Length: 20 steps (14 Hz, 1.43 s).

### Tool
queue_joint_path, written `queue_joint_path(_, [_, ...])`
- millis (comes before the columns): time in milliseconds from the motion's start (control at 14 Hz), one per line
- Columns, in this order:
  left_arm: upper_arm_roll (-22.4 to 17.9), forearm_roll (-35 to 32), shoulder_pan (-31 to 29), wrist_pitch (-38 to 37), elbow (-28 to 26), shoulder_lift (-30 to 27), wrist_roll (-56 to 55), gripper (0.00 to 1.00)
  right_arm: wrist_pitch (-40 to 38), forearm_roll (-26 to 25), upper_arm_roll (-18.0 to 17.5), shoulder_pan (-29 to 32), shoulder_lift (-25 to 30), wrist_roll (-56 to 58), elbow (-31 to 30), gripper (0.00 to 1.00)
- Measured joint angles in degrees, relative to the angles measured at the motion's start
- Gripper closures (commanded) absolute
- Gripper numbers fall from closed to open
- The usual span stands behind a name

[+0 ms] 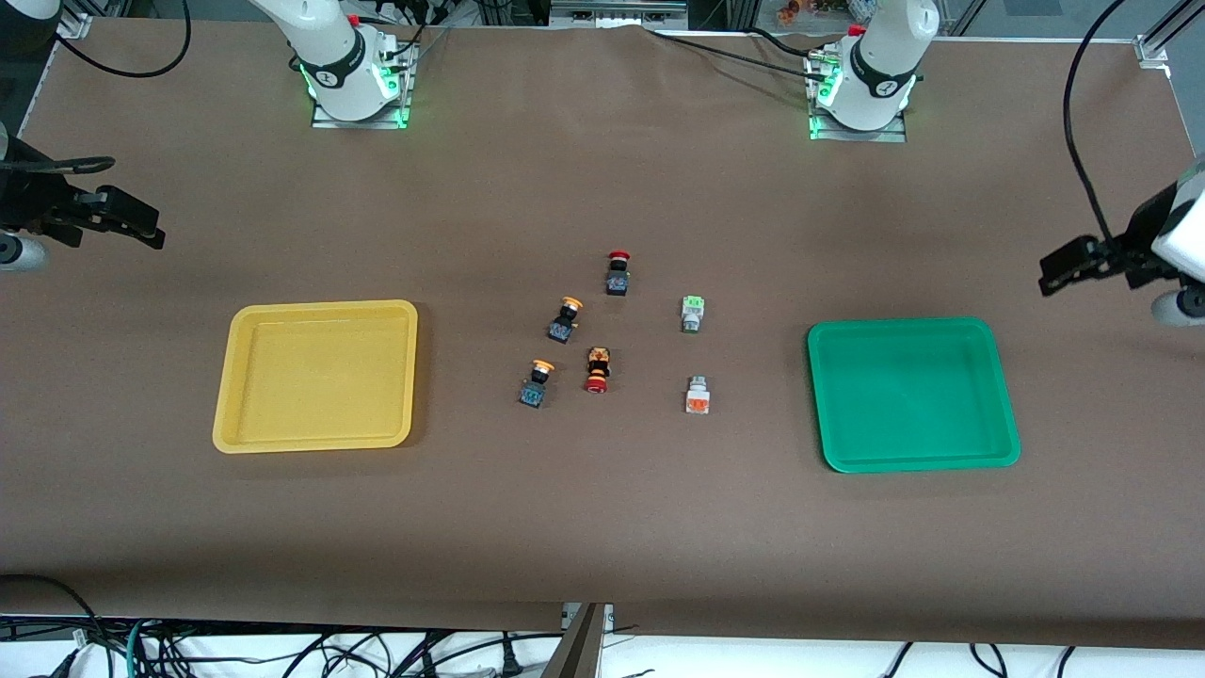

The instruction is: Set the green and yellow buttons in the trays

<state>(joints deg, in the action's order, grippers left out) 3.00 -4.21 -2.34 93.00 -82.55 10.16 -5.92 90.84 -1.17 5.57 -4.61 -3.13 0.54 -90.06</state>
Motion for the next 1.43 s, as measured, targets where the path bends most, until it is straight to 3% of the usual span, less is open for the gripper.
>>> queue_joint_path(286, [0.81,0.00,0.23,0.78,-0.07,0.09,0.04,0.00,-0.01,0.01,-0.01,0.00,-1.91,0.00,2.23,0.00])
queue_joint_path(643, [0.98,0.00,0.07,-0.60,-4.61,-6.17,0.05,0.00,2.41,0.02,-0.02,0.01,-4.54,-0.04,2.49,0.00])
queue_joint_path(1000, [2.25,0.18,0.17,-5.74,-5.13,-6.64,0.08,0.00,4.52,0.03,-0.04,0.11,-8.83,-0.29,2.48,0.00])
queue_joint_path(1429, [3.51,1.01,0.28,-7.50,-5.09,-4.65,0.82,0.00,16.21,1.22,-0.96,-6.54,-18.68,-13.32,2.39,0.00])
